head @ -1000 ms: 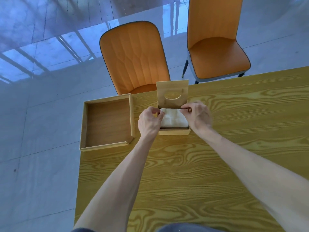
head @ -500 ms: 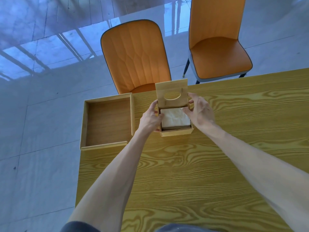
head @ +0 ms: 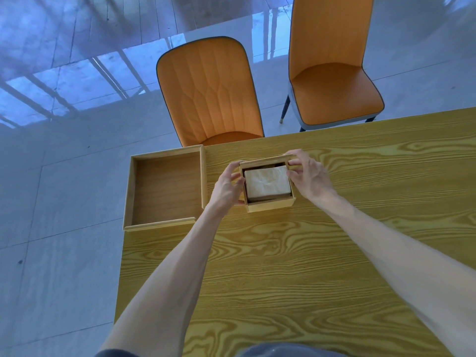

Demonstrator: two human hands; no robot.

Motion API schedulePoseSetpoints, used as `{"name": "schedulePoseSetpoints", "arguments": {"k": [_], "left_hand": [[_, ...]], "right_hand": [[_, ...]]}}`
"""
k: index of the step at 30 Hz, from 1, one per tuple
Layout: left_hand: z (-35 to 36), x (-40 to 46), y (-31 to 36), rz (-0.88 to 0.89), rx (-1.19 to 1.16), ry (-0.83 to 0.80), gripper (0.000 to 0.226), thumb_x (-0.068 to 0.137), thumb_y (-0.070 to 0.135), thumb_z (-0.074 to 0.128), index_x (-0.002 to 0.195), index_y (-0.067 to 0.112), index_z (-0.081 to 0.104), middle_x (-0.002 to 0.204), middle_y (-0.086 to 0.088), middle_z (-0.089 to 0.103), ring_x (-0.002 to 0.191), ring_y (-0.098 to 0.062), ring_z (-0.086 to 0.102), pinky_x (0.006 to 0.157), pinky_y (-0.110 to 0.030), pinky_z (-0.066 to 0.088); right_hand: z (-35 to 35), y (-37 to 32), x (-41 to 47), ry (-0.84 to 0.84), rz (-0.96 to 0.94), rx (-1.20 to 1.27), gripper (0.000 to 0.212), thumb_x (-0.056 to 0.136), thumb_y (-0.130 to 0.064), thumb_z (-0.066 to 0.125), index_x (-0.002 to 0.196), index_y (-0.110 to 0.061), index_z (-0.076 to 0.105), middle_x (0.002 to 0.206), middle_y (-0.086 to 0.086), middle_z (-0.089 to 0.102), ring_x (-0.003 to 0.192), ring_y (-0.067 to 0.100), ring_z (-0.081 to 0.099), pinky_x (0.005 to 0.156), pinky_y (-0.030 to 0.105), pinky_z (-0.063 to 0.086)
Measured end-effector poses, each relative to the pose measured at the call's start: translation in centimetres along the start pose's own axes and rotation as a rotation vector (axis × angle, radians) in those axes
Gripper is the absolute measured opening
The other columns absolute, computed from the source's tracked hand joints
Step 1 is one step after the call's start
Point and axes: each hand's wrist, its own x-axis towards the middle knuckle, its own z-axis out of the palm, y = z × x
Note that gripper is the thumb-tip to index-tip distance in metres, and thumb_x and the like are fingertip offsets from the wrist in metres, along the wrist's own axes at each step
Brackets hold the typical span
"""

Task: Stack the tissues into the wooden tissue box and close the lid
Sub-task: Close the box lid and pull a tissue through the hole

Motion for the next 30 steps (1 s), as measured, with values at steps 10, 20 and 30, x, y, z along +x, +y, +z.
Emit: {"name": "schedulePoseSetpoints", "arguments": {"k": [10, 20, 30], "left_hand": [[-0.4, -1.3, 1.9, -0.146, -0.2, 0.024, 0.067, 0.09, 0.072, 0.043, 0.148, 0.036, 0.042, 0.152, -0.007, 0.048, 0.127, -0.036, 0.054, 0.084, -0.05, 0.052], [-1.5, -2.4, 0.7, -0.18, -0.204, -0.029, 0.047, 0.093, 0.042, 0.066, 0.137, 0.031, 0.054, 0.134, -0.003, 0.062, 0.107, -0.024, 0.065, 0.092, -0.049, 0.057], [-0.6, -3.4, -1.0, -0.117, -0.081, 0.0, 0.046, 0.097, 0.027, 0.064, 0.141, 0.021, 0.052, 0.127, -0.007, 0.065, 0.114, -0.025, 0.066, 0.093, -0.042, 0.056]], "right_hand": [[-3.0, -2.2, -0.3, -0.21, 0.418, 0.576, 0.072, 0.092, -0.067, 0.041, 0.14, -0.014, 0.049, 0.143, 0.016, 0.051, 0.122, 0.035, 0.056, 0.071, 0.039, 0.058], [-3.7, -1.8, -1.4, -0.317, 0.511, 0.63, 0.042, 0.088, -0.031, 0.071, 0.128, -0.02, 0.061, 0.13, 0.005, 0.061, 0.108, 0.026, 0.061, 0.077, 0.037, 0.059], [-1.8, -0.8, -3.3, -0.197, 0.43, 0.513, 0.05, 0.084, -0.026, 0.077, 0.129, -0.021, 0.056, 0.122, 0.007, 0.065, 0.104, 0.021, 0.066, 0.075, 0.037, 0.061]]}}
